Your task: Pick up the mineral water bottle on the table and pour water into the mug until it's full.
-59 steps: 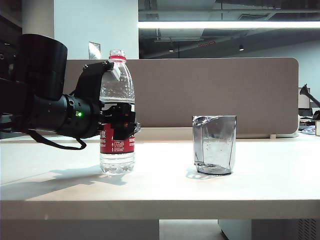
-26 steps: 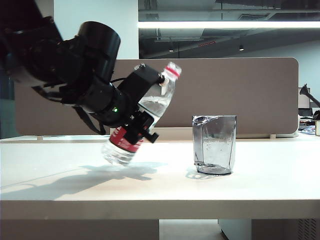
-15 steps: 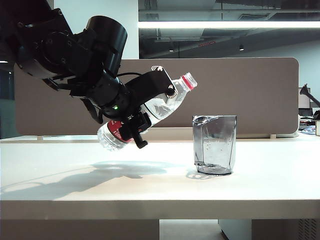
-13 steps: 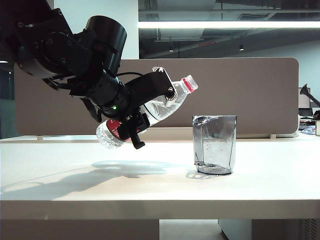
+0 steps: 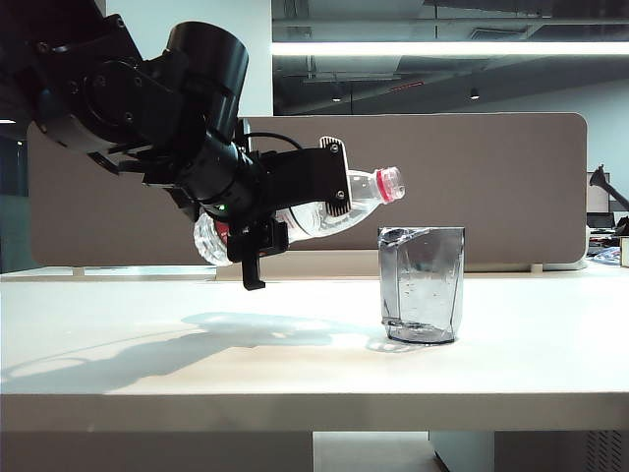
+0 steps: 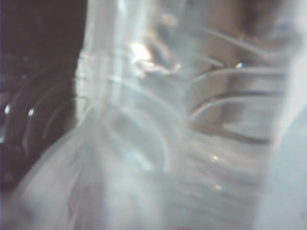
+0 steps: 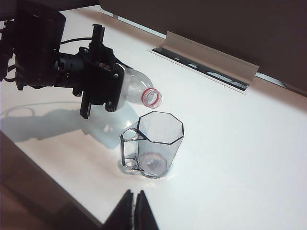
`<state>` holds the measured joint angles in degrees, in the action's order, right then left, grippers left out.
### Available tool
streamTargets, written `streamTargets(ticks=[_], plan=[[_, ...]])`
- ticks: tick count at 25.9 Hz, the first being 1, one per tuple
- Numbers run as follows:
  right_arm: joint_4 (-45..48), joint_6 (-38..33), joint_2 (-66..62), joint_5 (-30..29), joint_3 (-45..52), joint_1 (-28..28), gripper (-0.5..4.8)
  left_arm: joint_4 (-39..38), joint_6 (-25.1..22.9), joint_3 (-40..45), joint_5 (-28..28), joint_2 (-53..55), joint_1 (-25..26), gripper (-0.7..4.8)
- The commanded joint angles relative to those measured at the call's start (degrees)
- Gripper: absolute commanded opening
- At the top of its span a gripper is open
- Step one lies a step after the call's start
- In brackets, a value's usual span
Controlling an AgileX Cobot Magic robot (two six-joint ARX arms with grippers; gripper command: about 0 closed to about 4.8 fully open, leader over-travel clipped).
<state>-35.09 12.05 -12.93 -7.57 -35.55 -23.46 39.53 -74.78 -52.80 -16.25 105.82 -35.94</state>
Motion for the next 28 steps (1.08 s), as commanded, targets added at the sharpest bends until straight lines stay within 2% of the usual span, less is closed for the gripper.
streamTargets(ticks=[1, 5, 9, 14, 19, 22, 26, 28], plan=[[0.59, -0.02, -0.09, 0.0, -0.22, -0.04, 0.27, 5.68, -5.35, -0.83, 0.0, -0.61, -0.28, 1.74], [0.59, -0.02, -0.09, 0.0, -0.22, -0.04, 0.27, 6.43, -9.35, -1.31, -0.09, -0.59, -0.26, 1.74], [0.59, -0.02, -0.09, 0.0, -0.22, -0.07, 0.26, 5.97, -9.42, -3.87, -0.04, -0.59, -0.26, 1.74], [0.59, -0.02, -0.09, 0.0, -0.22, -0.04, 0.27, 0.61, -9.33, -8.5, -0.04, -0.59, -0.24, 1.74], [0.59, -0.02, -0.07, -0.02, -0.22, -0.07, 0.27, -1.25, -9.44, -8.57, -0.02, -0.59, 0.61, 1.74], [0.59, -0.04, -0.07, -0.02, -0.22, -0.07, 0.27, -1.44, -11.98, -8.57, 0.07, -0.57, 1.55, 1.74], [0.59, -0.02, -0.02, -0.02, -0.24, -0.07, 0.27, -2.78, -12.85, -8.57, 1.29, -0.55, 2.4, 1.74], [0.61, -0.02, 0.35, 0.0, -0.24, -0.07, 0.27, -3.21, -15.5, -8.57, 1.81, -0.52, 2.6, 1.74]])
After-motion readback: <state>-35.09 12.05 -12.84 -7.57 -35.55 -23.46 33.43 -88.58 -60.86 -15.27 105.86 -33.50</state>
